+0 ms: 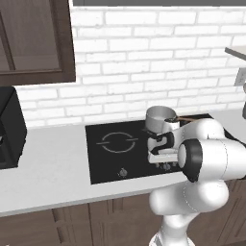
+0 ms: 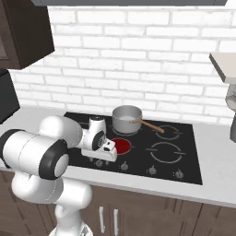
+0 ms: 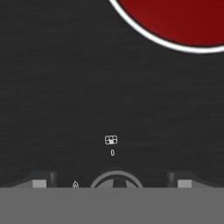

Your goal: Turn off the front center burner of the stove.

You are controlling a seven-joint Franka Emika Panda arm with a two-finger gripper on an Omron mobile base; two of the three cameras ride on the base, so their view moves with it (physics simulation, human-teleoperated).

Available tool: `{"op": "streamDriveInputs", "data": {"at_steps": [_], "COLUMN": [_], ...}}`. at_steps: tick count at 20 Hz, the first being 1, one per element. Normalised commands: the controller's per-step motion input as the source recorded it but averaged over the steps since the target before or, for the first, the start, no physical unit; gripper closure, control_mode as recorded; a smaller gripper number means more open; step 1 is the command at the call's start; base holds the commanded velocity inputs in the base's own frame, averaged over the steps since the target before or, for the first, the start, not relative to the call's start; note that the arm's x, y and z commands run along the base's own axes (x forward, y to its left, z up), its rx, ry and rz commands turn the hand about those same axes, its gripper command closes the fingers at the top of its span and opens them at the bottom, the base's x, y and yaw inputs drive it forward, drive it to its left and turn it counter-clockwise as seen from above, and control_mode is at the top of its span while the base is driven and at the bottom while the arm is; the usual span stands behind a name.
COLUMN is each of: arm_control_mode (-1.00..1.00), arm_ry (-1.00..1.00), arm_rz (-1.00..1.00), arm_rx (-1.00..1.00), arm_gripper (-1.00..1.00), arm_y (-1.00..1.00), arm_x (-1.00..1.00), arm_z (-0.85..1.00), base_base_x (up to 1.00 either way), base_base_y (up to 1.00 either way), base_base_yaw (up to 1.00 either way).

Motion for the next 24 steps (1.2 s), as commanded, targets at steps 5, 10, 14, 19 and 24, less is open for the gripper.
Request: {"op": "streamDriveInputs", "data": {"at_steps": [5,10,14,19,24], "arm_control_mode": [-1.0,-1.0,-1.0,-1.0,-1.0], "arm_ry": [0.0,0.0,0.0,0.0,0.0], "arm_rz": [0.0,0.0,-0.07,-0.4,-0.63], "arm_rx": [0.0,0.0,0.0,0.0,0.0], "arm_gripper": [1.0,1.0,1.0,1.0,1.0], "arm_y": [0.0,0.0,0.0,0.04,0.23], "arm_x": [0.0,-0.01,-0.3,-0.37,-0.33], "arm_z": [0.0,0.0,0.0,0.0,-0.01], "base_base_x": [0.0,0.0,0.0,0.0,0.0], "base_base_y": [0.0,0.0,0.0,0.0,0.0], "base_base_yaw": [0.0,0.0,0.0,0.0,0.0]}}
